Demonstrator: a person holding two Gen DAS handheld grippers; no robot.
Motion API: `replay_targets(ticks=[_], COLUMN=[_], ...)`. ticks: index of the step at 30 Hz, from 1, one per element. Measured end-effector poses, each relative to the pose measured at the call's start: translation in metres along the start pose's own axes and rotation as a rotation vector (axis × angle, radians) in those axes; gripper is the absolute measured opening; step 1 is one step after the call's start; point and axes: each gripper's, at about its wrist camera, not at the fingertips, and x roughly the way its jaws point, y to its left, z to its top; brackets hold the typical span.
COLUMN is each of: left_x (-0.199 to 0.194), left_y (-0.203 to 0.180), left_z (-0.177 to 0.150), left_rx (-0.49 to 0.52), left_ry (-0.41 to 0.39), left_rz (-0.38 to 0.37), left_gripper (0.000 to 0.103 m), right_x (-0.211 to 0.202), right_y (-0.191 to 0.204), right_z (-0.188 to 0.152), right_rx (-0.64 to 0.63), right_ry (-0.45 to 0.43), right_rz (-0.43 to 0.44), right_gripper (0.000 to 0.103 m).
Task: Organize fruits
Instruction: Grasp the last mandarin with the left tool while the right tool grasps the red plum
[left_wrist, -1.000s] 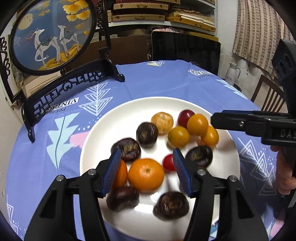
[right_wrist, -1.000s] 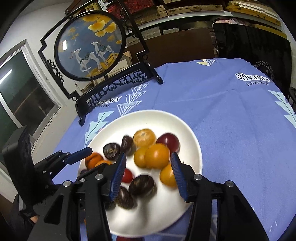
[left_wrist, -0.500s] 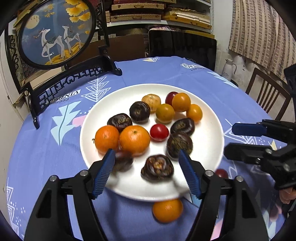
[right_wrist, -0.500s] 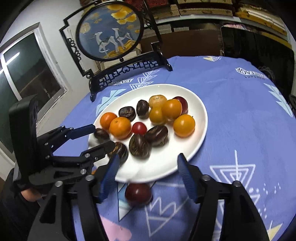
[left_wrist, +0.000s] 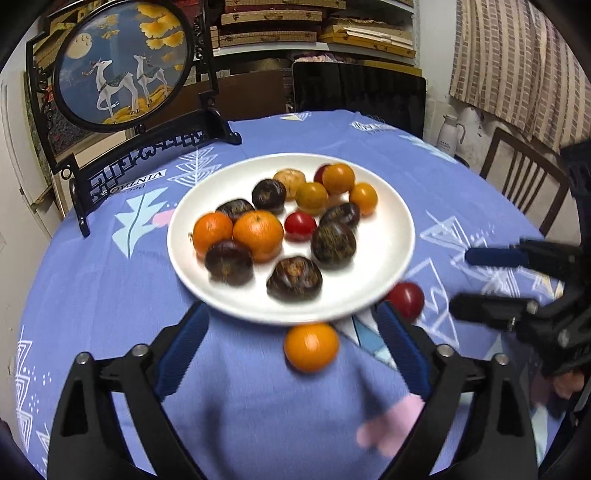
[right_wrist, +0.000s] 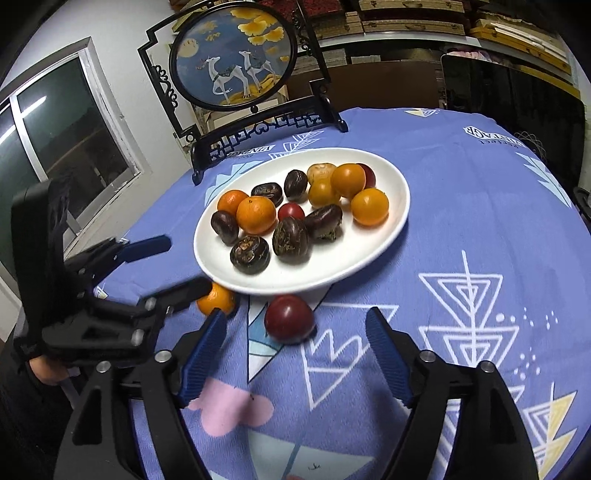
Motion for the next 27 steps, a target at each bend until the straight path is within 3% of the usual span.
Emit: replay_targets(ticks=[5,13,14,19,21,27], left_x=[0.005,0.025,0.028,0.042,0.041,0.036], left_y=[-0.008,-0.001,0.000,-0.001,-0.006,-0.005], left_z=[-0.020,-0.018,-0.017,-0.015,-0.016,-0.016], left_rx=[0.048,-0.007,-0.010,-0.026,-0.006,-0.017], left_ry=[0.044,0.096,0.099,0.151,0.146,0.123], left_rz=[0.042,0.060,0.062,0.006,-0.006,-0.028], left_gripper=[0.094,0.092,0.088,0.047,0.037,0.037], right_x=[-0.008,-0.015,-0.015,-0.014,-0.011,-0.003], right_y=[-0.004,-0.007,-0.007,-0.006,-0.006,-0.005], right_z=[-0.002,-0.010,-0.011,-0.015,-0.017,-0.019], right_rx=[0.014,-0.010,-0.014,-0.037,-0.041,-0.038], right_ry=[-0.021,-0.038,-0.038,-0.034,-0.022,0.011], right_rz=[-0.003,-0.023,-0.025,-0.036,-0.035,-0.036], right_gripper=[0.085,0.085,0.085,0.079,0.077,0.070])
